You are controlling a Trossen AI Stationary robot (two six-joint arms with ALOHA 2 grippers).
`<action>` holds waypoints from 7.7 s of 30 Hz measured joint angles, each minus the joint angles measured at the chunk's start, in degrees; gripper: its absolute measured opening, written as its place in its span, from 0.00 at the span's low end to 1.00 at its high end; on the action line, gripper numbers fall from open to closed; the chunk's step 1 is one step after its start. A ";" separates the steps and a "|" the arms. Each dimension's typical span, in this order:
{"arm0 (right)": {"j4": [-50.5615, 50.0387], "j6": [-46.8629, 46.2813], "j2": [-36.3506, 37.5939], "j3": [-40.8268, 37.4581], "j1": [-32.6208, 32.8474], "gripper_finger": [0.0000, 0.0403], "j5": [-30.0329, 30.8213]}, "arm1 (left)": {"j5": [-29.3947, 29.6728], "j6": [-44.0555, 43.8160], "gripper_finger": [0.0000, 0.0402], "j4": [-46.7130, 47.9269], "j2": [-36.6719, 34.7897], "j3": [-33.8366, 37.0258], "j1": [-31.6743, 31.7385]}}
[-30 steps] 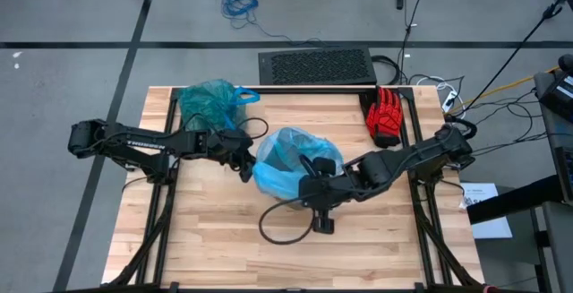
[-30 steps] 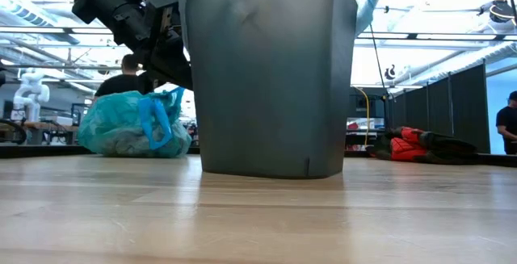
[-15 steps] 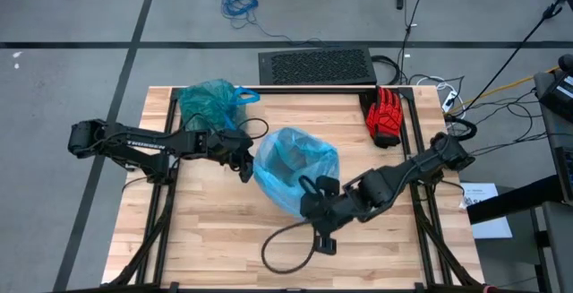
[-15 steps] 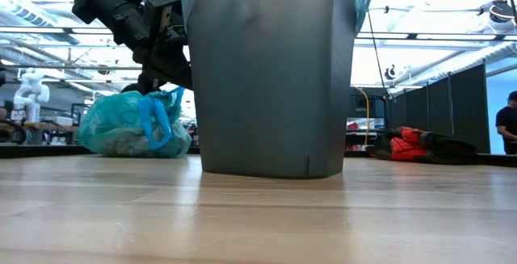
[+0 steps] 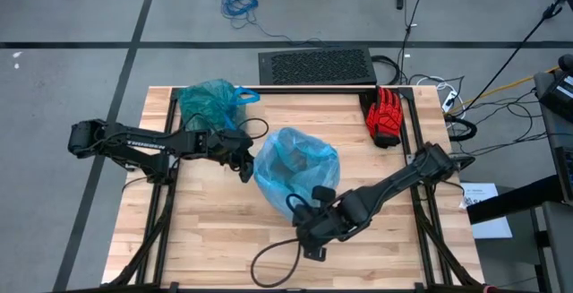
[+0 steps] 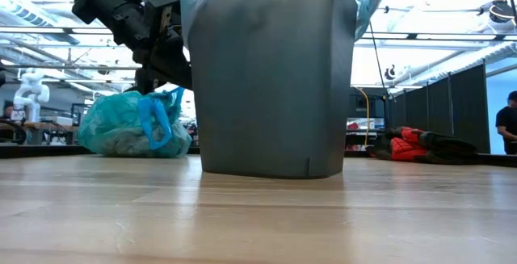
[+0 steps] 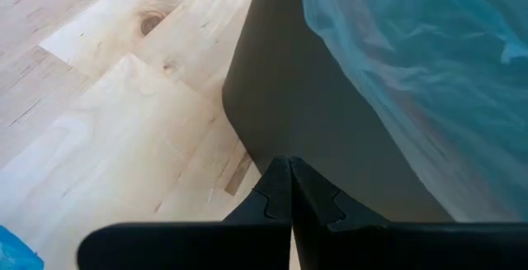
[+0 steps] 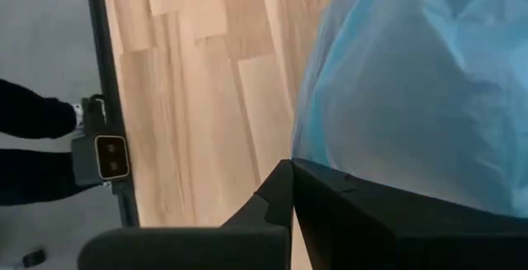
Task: Place trash/remove bag and relplace
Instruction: Insert the new blue trash bag into the trash bin
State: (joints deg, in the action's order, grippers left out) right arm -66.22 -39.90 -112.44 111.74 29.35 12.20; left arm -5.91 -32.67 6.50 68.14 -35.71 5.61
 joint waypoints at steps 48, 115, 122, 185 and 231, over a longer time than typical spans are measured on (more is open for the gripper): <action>-24.41 -31.51 14.08 7.70 5.45 0.48 10.45 | -4.87 5.04 0.00 3.87 0.64 0.01 5.26; 27.11 -39.68 44.67 -54.03 3.82 0.00 38.67 | -25.66 -4.51 0.00 -28.32 10.63 1.61 14.53; 38.31 -49.44 35.83 -54.03 14.68 0.00 55.74 | -35.47 -8.20 0.00 -26.10 7.65 1.61 13.97; 49.31 -32.38 21.60 -53.96 4.19 0.00 39.51 | -20.83 -11.34 0.00 -24.96 2.56 9.96 9.42; 37.04 -56.83 22.36 -53.99 -10.07 0.00 37.19 | -14.34 -10.52 0.00 -42.16 12.68 9.89 11.96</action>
State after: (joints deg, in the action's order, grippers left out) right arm -29.17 -96.73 -90.08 57.76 19.27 49.39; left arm -20.25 -43.19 -35.65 80.82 -25.82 17.57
